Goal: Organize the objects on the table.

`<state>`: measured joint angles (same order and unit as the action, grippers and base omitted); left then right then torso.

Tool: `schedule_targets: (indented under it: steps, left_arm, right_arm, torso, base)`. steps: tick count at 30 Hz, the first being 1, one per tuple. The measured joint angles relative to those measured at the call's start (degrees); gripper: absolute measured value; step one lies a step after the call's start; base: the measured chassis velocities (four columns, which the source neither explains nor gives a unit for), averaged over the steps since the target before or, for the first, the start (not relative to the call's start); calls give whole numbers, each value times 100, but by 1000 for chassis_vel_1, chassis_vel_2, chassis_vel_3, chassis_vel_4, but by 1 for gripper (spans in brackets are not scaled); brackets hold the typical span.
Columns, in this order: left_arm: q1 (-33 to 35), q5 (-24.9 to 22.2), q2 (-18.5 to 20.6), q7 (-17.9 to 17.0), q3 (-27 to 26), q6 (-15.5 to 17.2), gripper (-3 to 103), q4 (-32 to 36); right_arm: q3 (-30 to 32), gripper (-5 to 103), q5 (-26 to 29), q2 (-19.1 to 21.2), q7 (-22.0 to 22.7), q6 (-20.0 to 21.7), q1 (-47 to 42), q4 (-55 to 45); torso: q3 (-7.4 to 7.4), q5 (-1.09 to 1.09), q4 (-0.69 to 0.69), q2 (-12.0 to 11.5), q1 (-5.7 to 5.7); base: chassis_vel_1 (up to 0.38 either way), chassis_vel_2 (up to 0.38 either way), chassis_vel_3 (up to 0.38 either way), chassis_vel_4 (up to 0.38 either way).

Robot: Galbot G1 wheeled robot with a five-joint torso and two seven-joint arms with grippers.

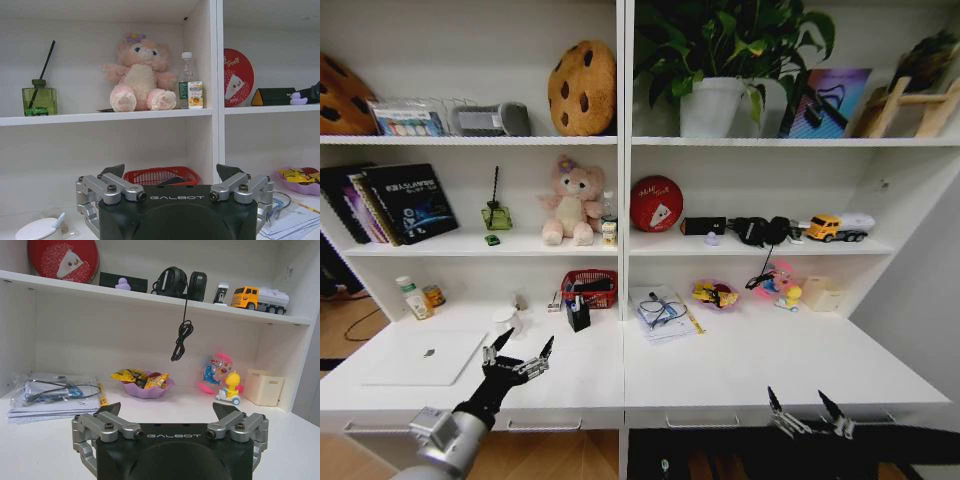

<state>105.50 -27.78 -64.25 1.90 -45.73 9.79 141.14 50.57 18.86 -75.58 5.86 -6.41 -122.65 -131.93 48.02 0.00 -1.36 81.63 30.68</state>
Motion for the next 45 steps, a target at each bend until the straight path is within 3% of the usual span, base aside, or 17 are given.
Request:
schedule_targets:
  steps: [19, 33, 36, 38, 39, 41, 43, 45]
  left_arm:
    - [0, 0, 0, 0, 0, 0, 100, 0]
    - [0, 0, 0, 1, 0, 0, 100, 0]
    - [0, 0, 0, 1, -1, 0, 100, 0]
    - [0, 0, 0, 0, -1, -1, 100, 1]
    - [0, 0, 0, -1, -1, -1, 100, -1]
    - [0, 0, 1, 0, -1, -1, 100, -1]
    - [0, 0, 0, -1, -1, -1, 100, 0]
    - [0, 0, 1, -1, -2, -1, 100, 0]
  right_arm:
    - [-13, 100, 16, 12, 6, 19, 26, 21]
    - [-14, 100, 21, 12, 6, 24, 30, 27]
    - [-15, 100, 21, 11, 6, 23, 30, 27]
    - [-16, 100, 21, 12, 6, 25, 30, 29]
    - [-16, 100, 21, 12, 6, 25, 29, 29]
    - [-14, 100, 21, 12, 7, 24, 29, 27]
    - [-15, 100, 21, 12, 6, 25, 29, 28]
    - [-16, 100, 22, 11, 6, 25, 29, 28]
  torso:
    - [0, 0, 0, 0, 0]
    - [0, 3, 0, 1, 0]
    - [-1, -8, 0, 1, 1]
    - [-1, 11, 0, 0, 0]
    - [-1, -3, -1, 1, -1]
    - [-1, -12, -2, 1, 0]
    - [0, 5, -1, 1, -1]
    - [0, -2, -2, 1, 0]
  base:
    - [147, 144, -150, -140]
    - [330, 339, -338, -329]
    - [375, 380, -377, -339]
    - [381, 370, -366, -355]
    - [328, 378, -331, -354]
    - [331, 357, -331, -354]
    - [325, 320, -281, -314]
    - [251, 277, -252, -234]
